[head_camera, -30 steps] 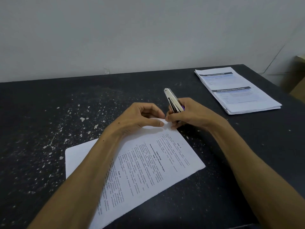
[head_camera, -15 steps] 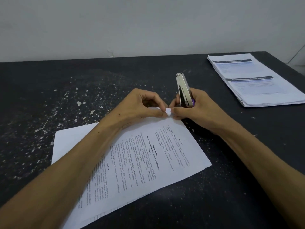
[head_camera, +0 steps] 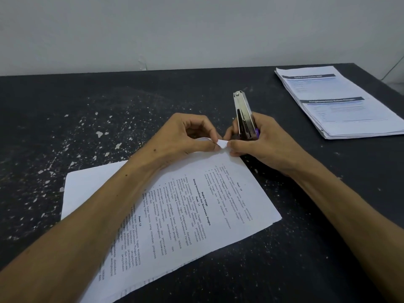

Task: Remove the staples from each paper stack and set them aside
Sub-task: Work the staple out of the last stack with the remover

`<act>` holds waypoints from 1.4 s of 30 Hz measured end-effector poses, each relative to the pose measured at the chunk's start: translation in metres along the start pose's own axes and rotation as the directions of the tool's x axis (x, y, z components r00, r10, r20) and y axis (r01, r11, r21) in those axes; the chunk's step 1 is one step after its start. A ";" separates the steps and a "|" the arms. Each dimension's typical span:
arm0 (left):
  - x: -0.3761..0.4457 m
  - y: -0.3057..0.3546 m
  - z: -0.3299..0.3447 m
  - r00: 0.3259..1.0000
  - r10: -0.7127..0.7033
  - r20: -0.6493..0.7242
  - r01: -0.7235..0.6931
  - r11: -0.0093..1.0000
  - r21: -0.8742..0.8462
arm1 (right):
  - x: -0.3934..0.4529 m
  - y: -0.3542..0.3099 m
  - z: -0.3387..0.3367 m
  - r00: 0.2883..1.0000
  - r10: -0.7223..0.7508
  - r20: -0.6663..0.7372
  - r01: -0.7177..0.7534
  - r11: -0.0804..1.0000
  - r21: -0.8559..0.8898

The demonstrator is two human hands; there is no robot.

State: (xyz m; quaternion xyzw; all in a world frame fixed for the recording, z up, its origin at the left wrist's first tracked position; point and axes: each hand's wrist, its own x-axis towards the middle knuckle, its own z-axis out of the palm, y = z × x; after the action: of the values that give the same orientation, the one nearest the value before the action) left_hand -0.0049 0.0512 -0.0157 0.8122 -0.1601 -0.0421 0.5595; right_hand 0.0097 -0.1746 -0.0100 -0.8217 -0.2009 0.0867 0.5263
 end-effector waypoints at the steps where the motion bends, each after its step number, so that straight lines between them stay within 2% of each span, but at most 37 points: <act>1: 0.000 0.000 0.000 1.000 0.004 -0.001 -0.004 1.000 -0.001 | 0.000 0.000 0.000 1.000 -0.003 -0.001 0.003 1.000 -0.002; 9: 0.000 -0.002 -0.002 1.000 0.008 0.027 -0.009 1.000 0.018 | 0.000 0.001 0.000 1.000 -0.027 0.008 0.028 0.999 -0.043; 13: -0.002 0.000 -0.001 0.999 0.038 0.000 -0.038 0.999 0.003 | 0.000 0.003 0.000 1.000 -0.020 -0.010 0.020 1.000 -0.022; 18: -0.004 0.018 -0.005 0.988 0.118 -0.104 -0.119 0.993 -0.001 | -0.008 -0.015 0.001 0.994 -0.058 -0.095 0.073 0.984 0.165; 20: -0.003 0.031 -0.010 0.979 0.165 -0.117 -0.160 0.986 0.045 | -0.011 -0.024 0.000 0.985 -0.104 -0.138 0.132 0.969 0.208; 23: -0.002 0.049 -0.017 0.967 0.228 -0.117 -0.201 0.958 0.203 | -0.013 -0.038 -0.002 0.968 -0.159 -0.195 0.198 0.959 0.201; 26: -0.003 0.061 -0.020 0.917 0.329 -0.225 -0.226 0.894 0.386 | -0.013 -0.051 -0.003 0.937 -0.215 -0.276 0.262 0.954 0.144; 28: -0.008 0.068 -0.017 0.861 0.399 -0.314 -0.241 0.865 0.439 | -0.013 -0.063 -0.003 0.904 -0.267 -0.333 0.314 0.945 0.095; 30: -0.013 0.075 -0.014 0.833 0.414 -0.366 -0.267 0.882 0.388 | -0.014 -0.076 -0.003 0.873 -0.314 -0.373 0.363 0.929 0.068; 33: -0.023 0.088 -0.012 0.837 0.368 -0.406 -0.328 0.930 0.165 | -0.019 -0.092 0.000 0.844 -0.354 -0.403 0.412 0.909 0.066; 40: -0.043 0.100 -0.019 0.875 0.263 -0.407 -0.364 0.911 -0.193 | -0.033 -0.116 0.011 0.826 -0.416 -0.380 0.476 0.876 0.075; 42: -0.045 0.101 -0.020 0.875 0.242 -0.419 -0.358 0.906 -0.226 | -0.034 -0.119 0.015 0.829 -0.421 -0.368 0.479 0.874 0.080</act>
State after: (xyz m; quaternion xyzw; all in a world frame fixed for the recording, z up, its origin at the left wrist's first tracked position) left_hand -0.0643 0.0501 0.0798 0.6763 -0.1654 0.1812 0.6946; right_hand -0.0550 -0.1330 0.0886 -0.7056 -0.2875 -0.1663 0.6260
